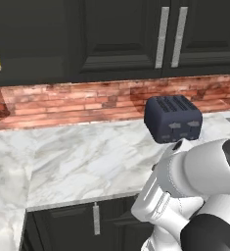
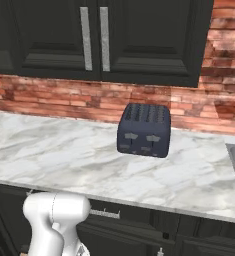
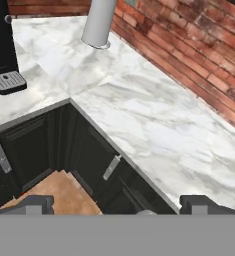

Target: Collect the paprika, mayonnaise, and shaker from the cabinet and place them next to the stove.

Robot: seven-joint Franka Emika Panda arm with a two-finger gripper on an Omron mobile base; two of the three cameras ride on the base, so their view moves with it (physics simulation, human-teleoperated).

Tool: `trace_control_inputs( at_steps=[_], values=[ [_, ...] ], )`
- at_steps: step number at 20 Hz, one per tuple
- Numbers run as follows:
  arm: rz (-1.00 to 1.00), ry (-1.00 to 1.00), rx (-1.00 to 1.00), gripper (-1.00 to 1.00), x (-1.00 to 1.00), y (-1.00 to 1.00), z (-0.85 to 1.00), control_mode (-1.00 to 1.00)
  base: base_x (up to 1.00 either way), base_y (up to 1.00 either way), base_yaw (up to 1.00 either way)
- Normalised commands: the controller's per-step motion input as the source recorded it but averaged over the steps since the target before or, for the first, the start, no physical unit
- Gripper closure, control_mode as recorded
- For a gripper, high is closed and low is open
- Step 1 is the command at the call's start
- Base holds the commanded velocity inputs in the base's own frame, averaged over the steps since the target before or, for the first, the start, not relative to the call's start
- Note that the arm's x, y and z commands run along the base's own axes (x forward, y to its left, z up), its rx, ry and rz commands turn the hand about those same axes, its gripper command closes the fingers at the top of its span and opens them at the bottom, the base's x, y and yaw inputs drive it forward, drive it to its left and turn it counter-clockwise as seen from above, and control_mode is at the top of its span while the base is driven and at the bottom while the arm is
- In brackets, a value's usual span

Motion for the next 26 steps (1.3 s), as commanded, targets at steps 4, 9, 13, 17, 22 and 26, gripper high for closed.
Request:
trace_control_inputs(
  at_steps=[4, 9, 13, 17, 22, 26],
  values=[
    [0.00, 0.00, 0.00, -1.00, 0.00, 0.00, 0.00, 1.00, 0.32, 0.46, 0.04],
    [0.00, 0.00, 0.00, -1.00, 0.00, 0.00, 0.00, 1.00, 0.38, 0.31, 0.03],
    [0.00, 0.00, 0.00, -1.00, 0.00, 0.00, 0.00, 1.00, 0.37, 0.49, 0.07],
    [0.00, 0.00, 0.00, -1.00, 0.00, 0.00, 0.00, 1.00, 0.30, 0.60, 0.10],
    [0.00, 0.00, 0.00, -1.00, 0.00, 0.00, 0.00, 1.00, 0.75, 0.41, 0.10],
    [0.00, 0.00, 0.00, -1.00, 0.00, 0.00, 0.00, 1.00, 0.99, 0.38, 0.13]
  ],
)
